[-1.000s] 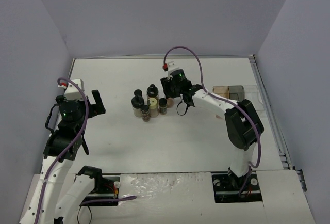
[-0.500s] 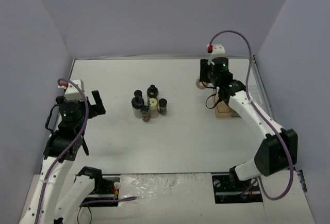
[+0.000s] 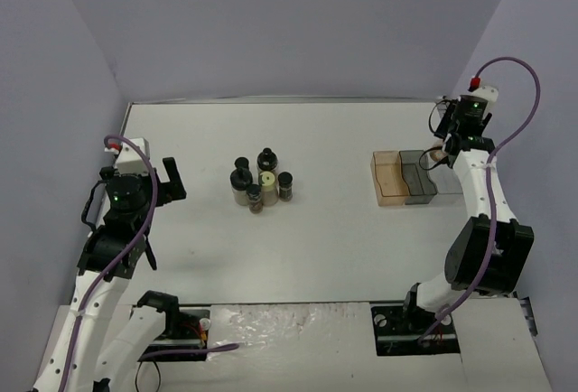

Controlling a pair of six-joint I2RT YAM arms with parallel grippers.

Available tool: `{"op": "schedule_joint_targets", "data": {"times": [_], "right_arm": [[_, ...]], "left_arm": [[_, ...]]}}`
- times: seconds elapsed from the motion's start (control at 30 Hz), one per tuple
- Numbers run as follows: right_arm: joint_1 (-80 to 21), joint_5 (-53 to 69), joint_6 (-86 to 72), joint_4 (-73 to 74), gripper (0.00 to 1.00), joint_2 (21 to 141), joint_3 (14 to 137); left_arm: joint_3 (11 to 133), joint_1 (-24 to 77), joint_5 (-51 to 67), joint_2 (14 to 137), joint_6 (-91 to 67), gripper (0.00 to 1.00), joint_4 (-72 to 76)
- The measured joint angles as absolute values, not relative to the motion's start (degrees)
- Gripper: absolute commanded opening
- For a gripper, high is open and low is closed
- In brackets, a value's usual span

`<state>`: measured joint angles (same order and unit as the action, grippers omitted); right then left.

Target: Organize the condiment bottles

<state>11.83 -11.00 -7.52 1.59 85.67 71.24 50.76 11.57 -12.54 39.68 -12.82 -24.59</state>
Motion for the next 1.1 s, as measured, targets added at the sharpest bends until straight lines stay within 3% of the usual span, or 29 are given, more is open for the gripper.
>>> {"op": "schedule_joint_targets", "data": {"times": [0.93,1.0,1.1], "right_arm": [[15.4,-12.4,-11.2,-7.6,0.00,97.8,67.5],[15.4,-12.0,-11.2,-8.9,0.02,97.9,66.1],[15.4,-11.4,-11.1,-10.5,0.14,98.2,64.9]], "left_arm": [[50.8,11.7,-13.0,41.8,-12.6,0.97,-24.6],[50.8,11.7,-12.9,41.8,-12.6,0.97,-24.6],[50.8,11.7,-12.9,41.8,-12.6,0.97,-24.6]]}}
